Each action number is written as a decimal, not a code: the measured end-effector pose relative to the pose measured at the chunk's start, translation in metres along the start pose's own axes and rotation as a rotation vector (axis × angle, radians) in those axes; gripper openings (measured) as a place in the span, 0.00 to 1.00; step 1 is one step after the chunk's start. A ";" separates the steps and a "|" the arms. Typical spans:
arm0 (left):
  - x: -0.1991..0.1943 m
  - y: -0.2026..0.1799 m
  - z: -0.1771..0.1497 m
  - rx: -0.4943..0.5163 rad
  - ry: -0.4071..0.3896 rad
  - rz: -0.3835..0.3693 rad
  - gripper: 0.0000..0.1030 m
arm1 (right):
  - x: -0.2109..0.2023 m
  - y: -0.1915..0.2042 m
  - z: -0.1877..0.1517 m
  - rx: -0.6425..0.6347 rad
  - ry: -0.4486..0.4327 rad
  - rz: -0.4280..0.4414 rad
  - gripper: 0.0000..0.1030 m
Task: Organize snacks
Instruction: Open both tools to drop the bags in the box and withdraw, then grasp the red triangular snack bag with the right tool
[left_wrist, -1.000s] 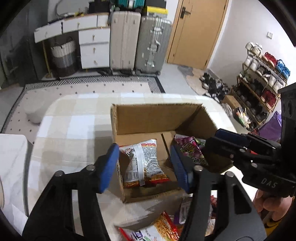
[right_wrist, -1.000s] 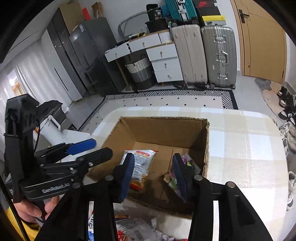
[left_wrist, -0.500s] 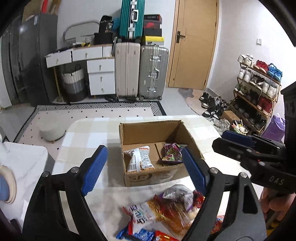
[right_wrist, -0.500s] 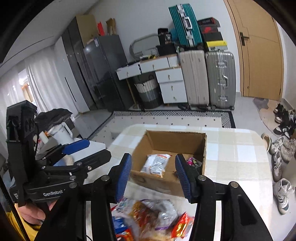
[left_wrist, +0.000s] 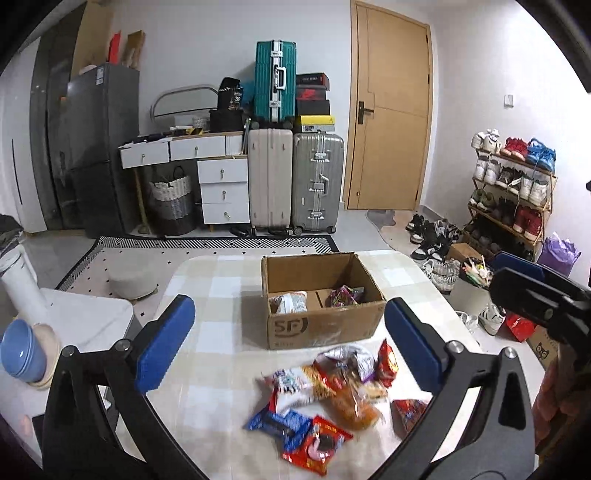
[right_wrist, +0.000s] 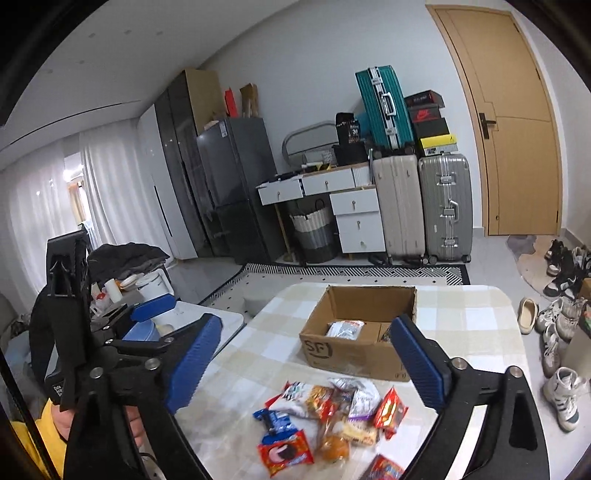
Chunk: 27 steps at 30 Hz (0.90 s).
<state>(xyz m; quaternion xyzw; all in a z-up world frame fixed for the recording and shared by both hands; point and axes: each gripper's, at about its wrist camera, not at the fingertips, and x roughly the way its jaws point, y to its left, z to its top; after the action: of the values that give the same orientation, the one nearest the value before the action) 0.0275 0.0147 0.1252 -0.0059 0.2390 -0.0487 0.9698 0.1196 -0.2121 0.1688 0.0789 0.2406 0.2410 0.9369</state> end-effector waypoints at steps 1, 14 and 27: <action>-0.010 0.001 -0.004 -0.005 -0.005 0.002 1.00 | -0.008 0.003 -0.004 0.003 -0.011 0.006 0.99; -0.106 0.026 -0.067 -0.036 -0.032 0.016 1.00 | -0.057 0.026 -0.062 -0.053 -0.084 -0.098 0.99; -0.042 0.037 -0.124 -0.044 0.128 -0.027 1.00 | -0.038 -0.014 -0.107 0.080 0.033 -0.136 0.99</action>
<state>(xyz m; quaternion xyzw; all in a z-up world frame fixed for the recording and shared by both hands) -0.0634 0.0573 0.0337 -0.0275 0.3014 -0.0569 0.9514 0.0443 -0.2394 0.0871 0.0956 0.2703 0.1682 0.9431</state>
